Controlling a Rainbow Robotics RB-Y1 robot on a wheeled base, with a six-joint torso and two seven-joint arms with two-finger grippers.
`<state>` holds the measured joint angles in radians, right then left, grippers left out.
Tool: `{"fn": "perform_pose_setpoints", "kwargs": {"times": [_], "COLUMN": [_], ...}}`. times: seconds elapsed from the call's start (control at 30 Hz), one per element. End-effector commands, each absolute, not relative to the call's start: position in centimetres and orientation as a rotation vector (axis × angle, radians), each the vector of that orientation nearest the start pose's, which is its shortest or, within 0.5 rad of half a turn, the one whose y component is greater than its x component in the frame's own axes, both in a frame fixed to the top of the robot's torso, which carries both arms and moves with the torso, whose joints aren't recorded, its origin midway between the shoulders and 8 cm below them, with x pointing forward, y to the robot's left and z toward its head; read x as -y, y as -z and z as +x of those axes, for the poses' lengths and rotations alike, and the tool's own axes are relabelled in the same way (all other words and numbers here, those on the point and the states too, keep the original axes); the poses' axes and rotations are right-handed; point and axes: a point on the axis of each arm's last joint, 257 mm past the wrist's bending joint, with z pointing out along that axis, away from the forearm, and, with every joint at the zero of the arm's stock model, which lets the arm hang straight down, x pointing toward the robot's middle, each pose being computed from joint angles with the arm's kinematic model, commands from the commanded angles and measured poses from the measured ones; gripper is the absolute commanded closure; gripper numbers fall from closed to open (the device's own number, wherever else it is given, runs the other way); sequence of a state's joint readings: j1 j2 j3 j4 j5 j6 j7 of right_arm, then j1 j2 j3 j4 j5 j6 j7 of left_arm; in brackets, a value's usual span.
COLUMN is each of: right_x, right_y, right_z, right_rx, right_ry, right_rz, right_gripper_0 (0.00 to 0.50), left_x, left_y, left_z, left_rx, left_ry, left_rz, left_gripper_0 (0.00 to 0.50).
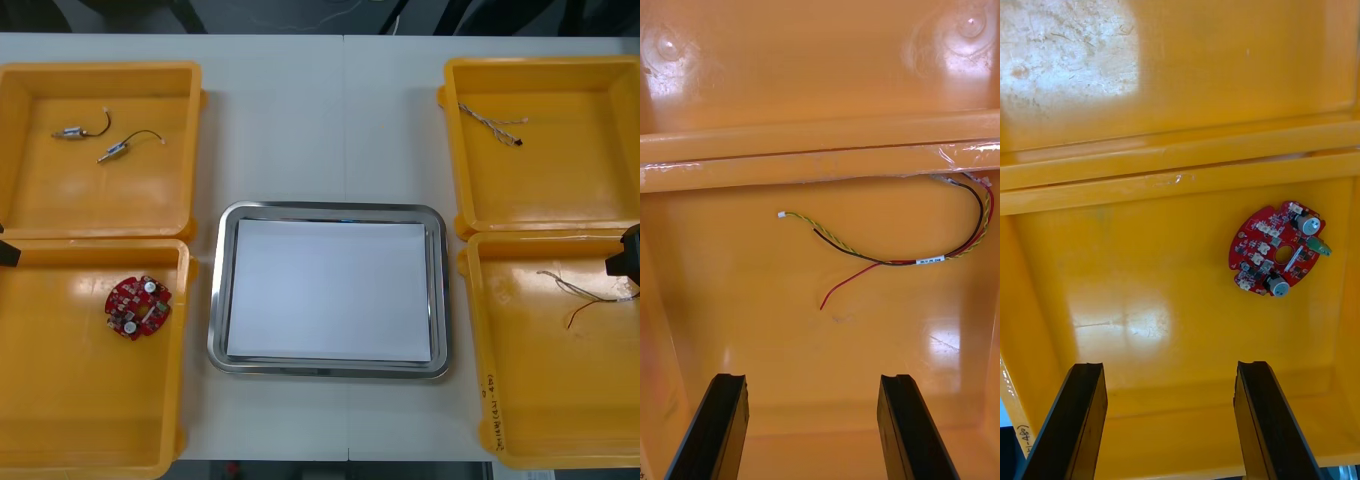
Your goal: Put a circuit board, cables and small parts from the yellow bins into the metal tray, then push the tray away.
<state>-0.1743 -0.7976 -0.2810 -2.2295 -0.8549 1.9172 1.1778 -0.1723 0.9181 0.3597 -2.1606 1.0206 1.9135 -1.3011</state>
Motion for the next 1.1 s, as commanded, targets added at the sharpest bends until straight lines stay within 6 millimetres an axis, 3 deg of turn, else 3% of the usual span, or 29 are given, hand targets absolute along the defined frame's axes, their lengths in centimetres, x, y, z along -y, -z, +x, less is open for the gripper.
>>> {"fn": "perform_pose_setpoints", "kwargs": {"times": [0.03,0.37,0.4,0.63,1.1], "right_x": [38.1,38.1,38.1,37.7,38.3], "right_y": [14.7,14.7,14.7,13.0,15.7], "right_z": [37.1,37.1,37.1,37.6,36.9], "right_rx": [-2.650,-2.650,-2.650,-2.610,-2.631], "right_ry": [0.062,0.062,0.062,0.051,0.062], "right_rz": [0.113,0.113,0.113,0.093,0.237], "right_gripper_0": [0.000,0.000,0.000,0.000,0.000], "left_x": [-40.2,-40.2,-39.3,-38.9,-36.7], "left_y": [12.1,12.1,14.3,14.9,16.1], "left_z": [36.2,36.2,35.5,35.4,35.2], "left_rx": [-2.675,-2.675,-2.726,-2.741,-2.744], "left_ry": [-0.099,-0.099,-0.050,-0.060,-0.017], "left_rz": [0.117,0.117,0.120,0.126,0.127], "left_gripper_0": [0.000,0.000,0.000,0.000,0.000]}}
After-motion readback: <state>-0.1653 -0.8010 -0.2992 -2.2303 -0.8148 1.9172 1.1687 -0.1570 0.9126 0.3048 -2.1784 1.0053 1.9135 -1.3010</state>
